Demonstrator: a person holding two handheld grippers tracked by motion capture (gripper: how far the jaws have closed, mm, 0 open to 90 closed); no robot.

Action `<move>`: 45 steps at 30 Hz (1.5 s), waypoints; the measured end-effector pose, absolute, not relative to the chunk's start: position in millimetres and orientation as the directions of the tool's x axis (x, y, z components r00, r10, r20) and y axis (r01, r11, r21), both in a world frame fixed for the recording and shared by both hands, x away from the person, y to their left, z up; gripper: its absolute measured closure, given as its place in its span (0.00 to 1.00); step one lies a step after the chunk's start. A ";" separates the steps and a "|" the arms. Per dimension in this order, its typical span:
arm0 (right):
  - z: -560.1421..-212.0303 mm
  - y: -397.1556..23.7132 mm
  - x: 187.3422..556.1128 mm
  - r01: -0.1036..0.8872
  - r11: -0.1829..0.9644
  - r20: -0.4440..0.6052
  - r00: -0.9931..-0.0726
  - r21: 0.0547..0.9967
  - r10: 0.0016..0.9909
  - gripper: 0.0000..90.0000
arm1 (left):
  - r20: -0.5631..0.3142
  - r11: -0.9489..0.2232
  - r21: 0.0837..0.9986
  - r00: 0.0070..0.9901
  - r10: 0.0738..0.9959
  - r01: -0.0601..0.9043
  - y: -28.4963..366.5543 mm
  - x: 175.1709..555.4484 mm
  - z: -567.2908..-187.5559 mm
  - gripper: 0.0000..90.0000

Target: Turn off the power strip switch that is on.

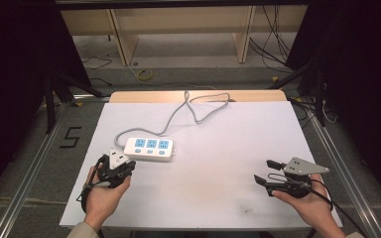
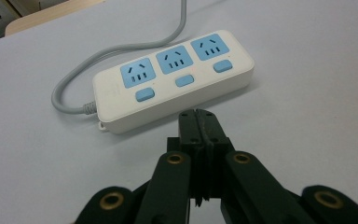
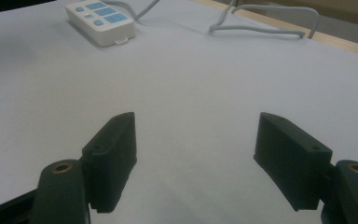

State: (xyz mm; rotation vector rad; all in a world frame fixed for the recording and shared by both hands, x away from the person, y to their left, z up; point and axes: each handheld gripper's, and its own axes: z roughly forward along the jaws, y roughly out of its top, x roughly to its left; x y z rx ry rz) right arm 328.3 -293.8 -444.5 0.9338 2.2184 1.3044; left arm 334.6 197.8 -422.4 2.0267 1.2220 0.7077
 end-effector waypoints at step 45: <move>-445.5 -292.5 328.8 0.343 0.354 -0.014 -0.700 0.870 0.714 0.33 | 0.123 -0.349 0.738 0.393 0.911 0.578 187.3 377.0 -422.7 1.00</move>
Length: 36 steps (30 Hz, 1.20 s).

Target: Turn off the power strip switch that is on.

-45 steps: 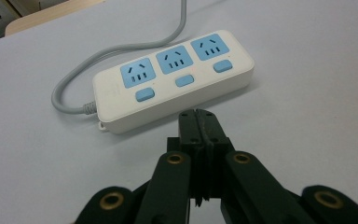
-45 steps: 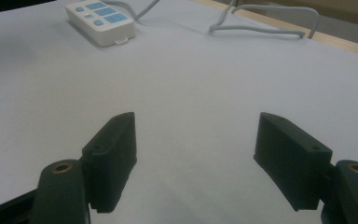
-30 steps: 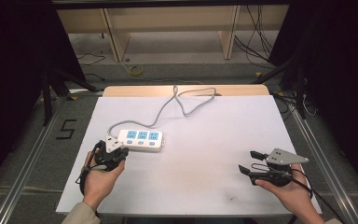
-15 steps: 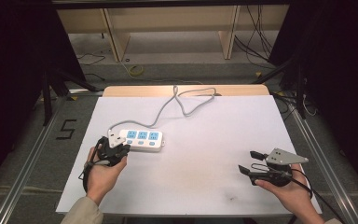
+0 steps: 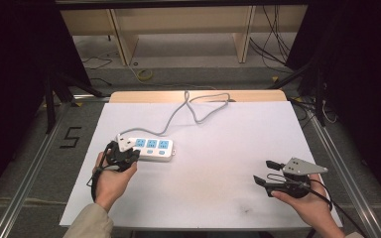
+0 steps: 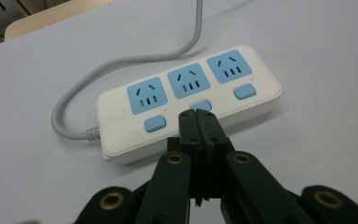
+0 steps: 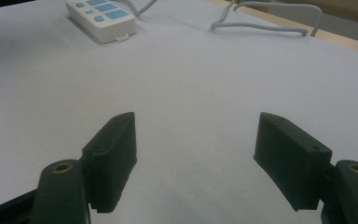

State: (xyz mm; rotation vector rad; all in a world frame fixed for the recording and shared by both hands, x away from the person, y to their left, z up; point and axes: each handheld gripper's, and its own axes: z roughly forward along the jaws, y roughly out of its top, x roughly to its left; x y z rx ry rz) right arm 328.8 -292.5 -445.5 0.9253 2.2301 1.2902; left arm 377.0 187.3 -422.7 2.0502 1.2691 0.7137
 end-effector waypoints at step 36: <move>-445.5 -291.7 328.8 0.342 0.361 -0.019 -0.703 0.867 0.711 0.33 | 0.113 -0.348 0.692 0.381 0.918 0.632 181.0 409.7 -424.8 1.00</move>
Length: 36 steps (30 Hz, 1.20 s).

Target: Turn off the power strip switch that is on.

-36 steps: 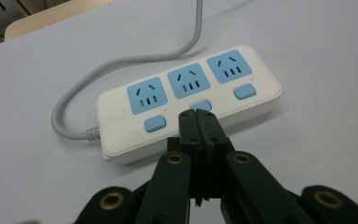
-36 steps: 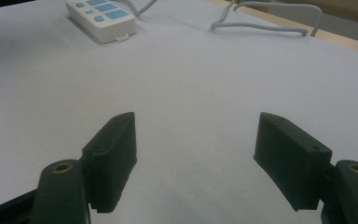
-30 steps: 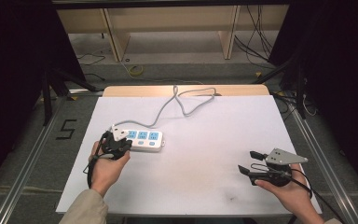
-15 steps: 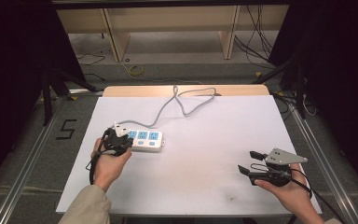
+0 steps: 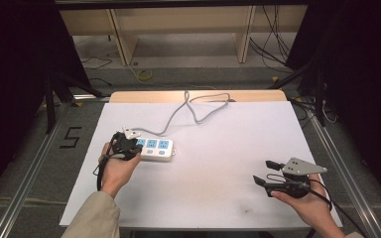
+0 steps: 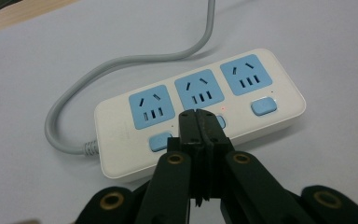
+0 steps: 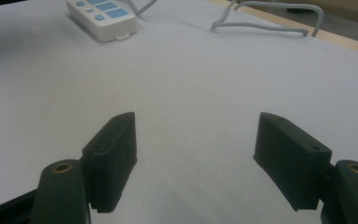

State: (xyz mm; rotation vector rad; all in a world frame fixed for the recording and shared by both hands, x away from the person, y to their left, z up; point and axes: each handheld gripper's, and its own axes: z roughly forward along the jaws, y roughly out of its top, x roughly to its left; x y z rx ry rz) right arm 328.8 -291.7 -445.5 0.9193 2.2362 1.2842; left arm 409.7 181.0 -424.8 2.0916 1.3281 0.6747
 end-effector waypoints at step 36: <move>-446.4 -292.8 327.7 0.347 0.362 -0.016 -0.703 0.865 0.711 0.33 | 0.115 -0.384 0.633 0.408 0.905 0.672 162.7 428.9 -425.6 1.00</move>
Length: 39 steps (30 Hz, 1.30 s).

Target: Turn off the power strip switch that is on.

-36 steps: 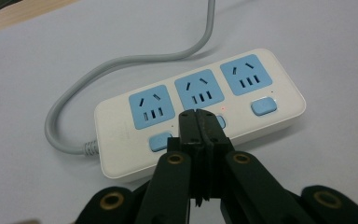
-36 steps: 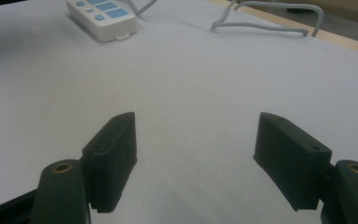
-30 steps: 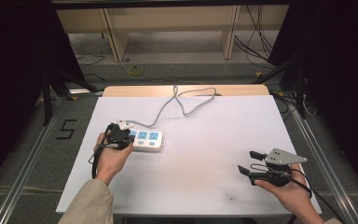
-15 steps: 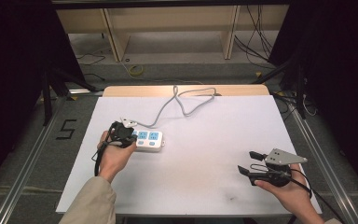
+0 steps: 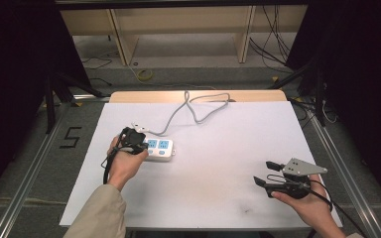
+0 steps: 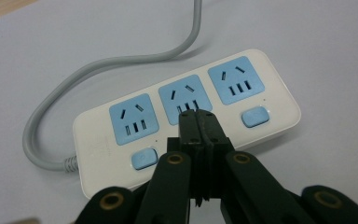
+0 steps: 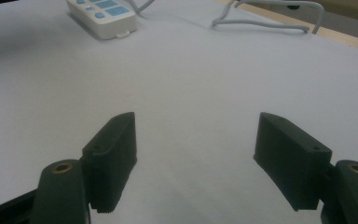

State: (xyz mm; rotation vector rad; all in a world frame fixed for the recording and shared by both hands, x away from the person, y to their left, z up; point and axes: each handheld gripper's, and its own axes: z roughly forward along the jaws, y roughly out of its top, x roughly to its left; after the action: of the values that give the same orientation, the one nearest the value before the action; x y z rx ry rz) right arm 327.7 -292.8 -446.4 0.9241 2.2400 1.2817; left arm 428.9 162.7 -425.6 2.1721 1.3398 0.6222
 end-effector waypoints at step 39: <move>-447.0 -295.4 325.0 0.355 0.364 -0.015 -0.698 0.861 0.716 0.33 | 0.074 -0.403 0.514 0.429 0.900 0.757 152.0 454.6 -434.0 1.00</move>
State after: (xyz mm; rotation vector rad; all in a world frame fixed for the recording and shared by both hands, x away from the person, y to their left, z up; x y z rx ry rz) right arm 325.0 -295.4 -447.0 0.9348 2.2424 1.2707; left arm 454.6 152.0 -434.0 2.2826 1.4079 0.4812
